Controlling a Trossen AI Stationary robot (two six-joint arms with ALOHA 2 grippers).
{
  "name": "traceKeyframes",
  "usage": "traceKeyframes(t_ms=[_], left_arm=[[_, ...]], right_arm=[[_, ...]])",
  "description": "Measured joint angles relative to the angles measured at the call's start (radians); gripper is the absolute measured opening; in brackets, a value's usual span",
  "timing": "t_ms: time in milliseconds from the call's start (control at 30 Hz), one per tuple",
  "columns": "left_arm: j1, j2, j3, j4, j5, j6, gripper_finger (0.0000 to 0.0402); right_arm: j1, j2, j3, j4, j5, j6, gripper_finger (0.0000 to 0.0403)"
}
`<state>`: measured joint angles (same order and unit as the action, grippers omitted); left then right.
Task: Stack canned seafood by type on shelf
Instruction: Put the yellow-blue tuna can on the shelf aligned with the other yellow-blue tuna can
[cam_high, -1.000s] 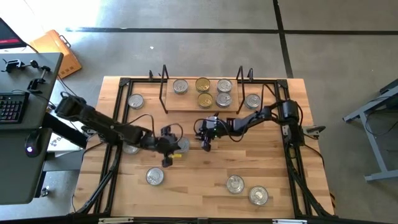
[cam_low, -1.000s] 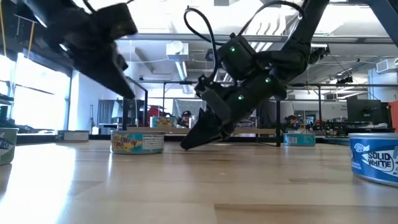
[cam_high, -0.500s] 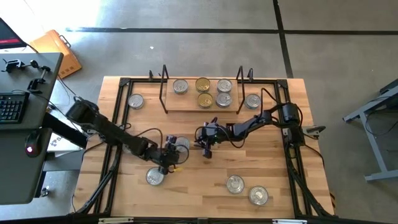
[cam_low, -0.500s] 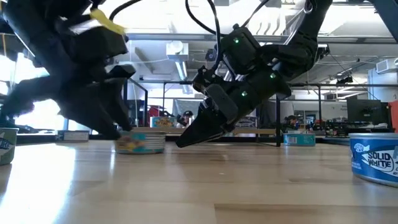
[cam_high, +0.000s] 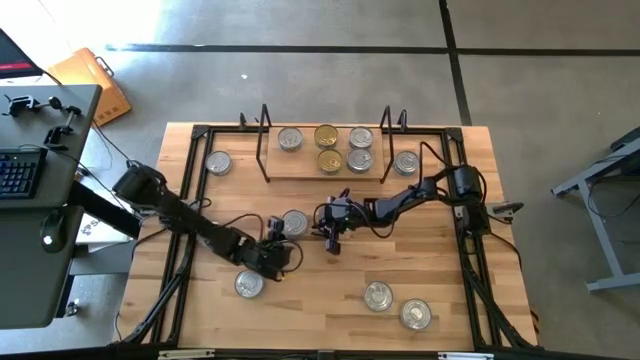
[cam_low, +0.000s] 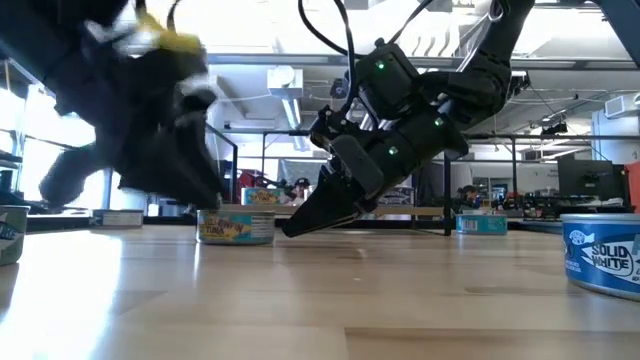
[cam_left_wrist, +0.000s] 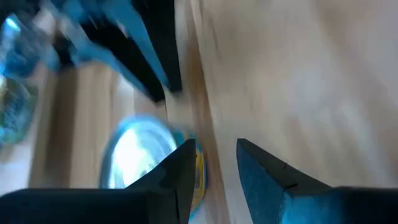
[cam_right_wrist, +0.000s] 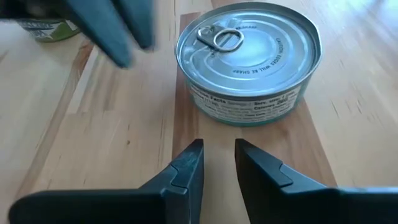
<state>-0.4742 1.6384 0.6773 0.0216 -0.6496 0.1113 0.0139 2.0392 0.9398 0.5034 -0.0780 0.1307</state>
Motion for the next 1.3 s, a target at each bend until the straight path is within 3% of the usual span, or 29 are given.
traceKeyframes(t_ms=[200,433,567,833,1300], left_arm=[[0.013,-0.028,0.001,-0.023,-0.029,0.015,0.0125],[0.079,0.038,0.002,-0.037,-0.032,0.04,0.0143],[0.101,0.075,0.004,-0.025,-0.048,0.027,0.0119],[0.09,0.093,0.006,-0.033,-0.071,0.021,0.001],[0.062,-0.036,0.085,-0.124,-0.162,0.06,0.0]], right_arm=[[0.0,0.0,0.0,0.002,0.0,0.0,0.0083],[0.0,0.0,0.0,0.002,0.0,0.0,0.0083],[0.0,0.0,0.0,0.002,0.0,0.0,0.0083],[0.0,0.0,0.0,0.002,0.0,0.0,0.0083],[0.0,0.0,0.0,0.003,0.001,0.0,0.0083]])
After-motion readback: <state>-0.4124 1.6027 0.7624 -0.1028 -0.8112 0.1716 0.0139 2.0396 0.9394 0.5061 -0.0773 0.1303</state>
